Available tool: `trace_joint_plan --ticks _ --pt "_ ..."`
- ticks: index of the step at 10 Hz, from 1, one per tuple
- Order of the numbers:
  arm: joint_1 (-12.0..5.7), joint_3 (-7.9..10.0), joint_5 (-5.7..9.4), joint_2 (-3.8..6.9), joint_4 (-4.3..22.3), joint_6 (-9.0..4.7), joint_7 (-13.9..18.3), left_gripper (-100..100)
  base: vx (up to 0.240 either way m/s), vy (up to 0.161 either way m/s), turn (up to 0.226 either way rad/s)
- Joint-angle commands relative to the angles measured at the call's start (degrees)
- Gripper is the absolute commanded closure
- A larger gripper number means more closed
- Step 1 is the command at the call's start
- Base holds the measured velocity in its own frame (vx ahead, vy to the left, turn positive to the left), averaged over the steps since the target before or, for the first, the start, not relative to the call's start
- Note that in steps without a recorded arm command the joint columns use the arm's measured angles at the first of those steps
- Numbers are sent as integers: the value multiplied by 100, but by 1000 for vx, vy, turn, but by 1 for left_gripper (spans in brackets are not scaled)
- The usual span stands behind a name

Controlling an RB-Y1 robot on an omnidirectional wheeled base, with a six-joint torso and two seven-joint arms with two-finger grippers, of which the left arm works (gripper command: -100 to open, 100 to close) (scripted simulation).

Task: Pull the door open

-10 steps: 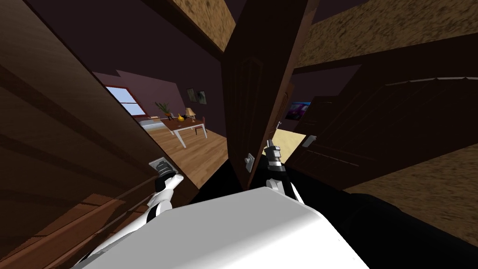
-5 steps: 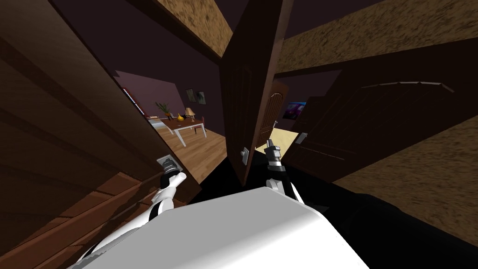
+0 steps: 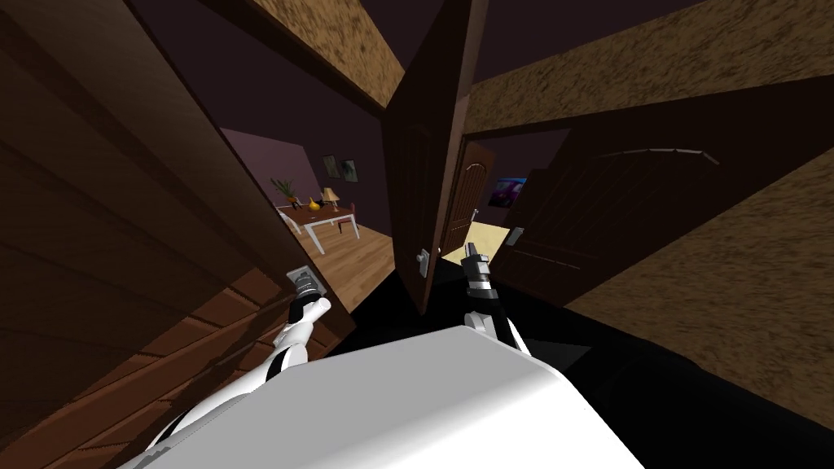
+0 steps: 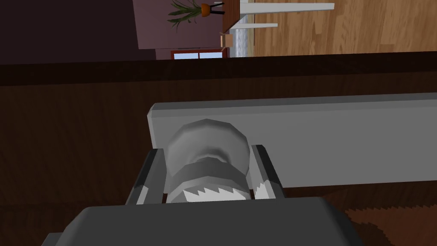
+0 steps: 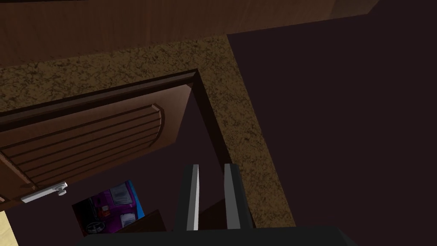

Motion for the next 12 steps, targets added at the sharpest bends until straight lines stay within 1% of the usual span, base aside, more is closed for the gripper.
trace_joint_plan --ticks 1,2,4,5,8,10,11,12 --pt "0 0 0 0 0 0 0 100 -96 5 -42" --pt "-5 -133 -53 -19 -1 30 91 100 -166 -1 -57" --pt "-9 -253 -101 -19 -4 48 181 100 -239 2 -77" --pt "-13 -355 -142 -19 -7 63 258 100 -231 11 -57" --pt "-21 -585 -234 -20 -13 98 432 100 -232 8 -59" --pt "-26 -699 -279 -20 -16 115 518 100 -220 9 -54" --pt "-33 -676 -270 -55 -26 124 475 100 -92 -13 -35" --pt "-16 -769 -300 -63 -21 144 547 100 -123 -13 -77"
